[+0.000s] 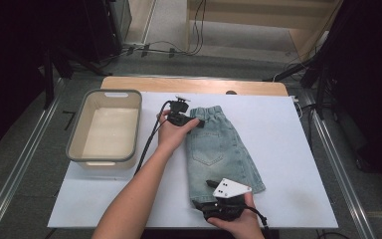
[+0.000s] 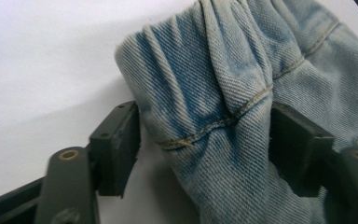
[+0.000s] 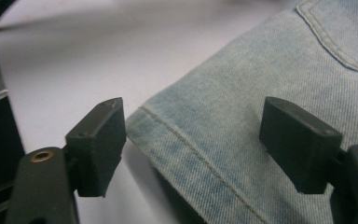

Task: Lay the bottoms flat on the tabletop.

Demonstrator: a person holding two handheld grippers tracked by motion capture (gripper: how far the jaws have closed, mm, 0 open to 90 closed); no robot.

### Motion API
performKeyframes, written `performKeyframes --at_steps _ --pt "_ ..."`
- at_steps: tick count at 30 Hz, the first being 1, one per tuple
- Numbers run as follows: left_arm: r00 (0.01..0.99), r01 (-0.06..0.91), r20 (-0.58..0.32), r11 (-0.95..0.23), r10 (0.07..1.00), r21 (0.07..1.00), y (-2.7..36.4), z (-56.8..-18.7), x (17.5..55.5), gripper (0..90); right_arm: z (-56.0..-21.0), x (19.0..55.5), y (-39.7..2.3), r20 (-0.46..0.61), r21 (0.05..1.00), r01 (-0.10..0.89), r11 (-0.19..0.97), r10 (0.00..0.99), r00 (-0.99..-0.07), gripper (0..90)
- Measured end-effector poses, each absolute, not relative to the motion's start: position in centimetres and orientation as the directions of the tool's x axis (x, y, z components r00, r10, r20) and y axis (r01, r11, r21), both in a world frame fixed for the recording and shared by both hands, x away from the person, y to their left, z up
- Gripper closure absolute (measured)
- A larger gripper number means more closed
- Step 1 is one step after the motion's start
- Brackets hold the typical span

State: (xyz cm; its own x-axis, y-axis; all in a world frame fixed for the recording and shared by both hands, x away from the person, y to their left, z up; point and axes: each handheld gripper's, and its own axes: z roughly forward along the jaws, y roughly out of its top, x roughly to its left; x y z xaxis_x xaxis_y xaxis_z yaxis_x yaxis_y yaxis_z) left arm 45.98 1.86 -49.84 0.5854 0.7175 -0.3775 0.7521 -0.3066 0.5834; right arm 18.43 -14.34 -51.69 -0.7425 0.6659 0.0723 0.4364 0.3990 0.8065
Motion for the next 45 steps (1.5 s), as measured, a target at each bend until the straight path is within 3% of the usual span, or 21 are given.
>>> performKeyframes --at_steps 8,14,20,27,35,45 --pt "0.581 0.753 -0.367 -0.308 0.727 0.581 1.6 -50.0 45.8 36.4 -52.2 18.8 -13.7 0.049 0.748 0.474 0.464 0.674 -0.737 11.9" --pt "0.573 0.759 -0.377 -0.297 0.728 0.580 1.6 -50.0 45.8 37.8 -52.4 18.6 -13.1 -0.011 0.719 0.461 0.521 0.671 -0.741 12.5" --pt "0.575 0.760 -0.379 -0.303 0.725 0.575 1.8 -50.0 45.8 41.9 -52.2 18.9 -13.8 -0.013 0.728 0.460 0.509 0.680 -0.733 32.1" --pt "0.571 0.761 -0.382 -0.294 0.727 0.578 1.9 -49.9 45.8 51.1 -52.1 19.7 -15.0 -0.025 0.741 0.460 0.489 0.704 -0.709 75.4" --pt "0.590 0.742 -0.373 -0.300 0.716 0.599 2.0 -49.4 45.7 61.5 -51.3 19.7 -15.3 0.027 0.780 0.447 0.439 0.690 -0.724 79.0" --pt "0.637 0.708 -0.327 -0.362 0.698 0.607 2.6 -47.5 44.8 65.8 -49.2 18.7 -13.6 0.026 0.830 0.379 0.409 0.651 -0.758 79.0"
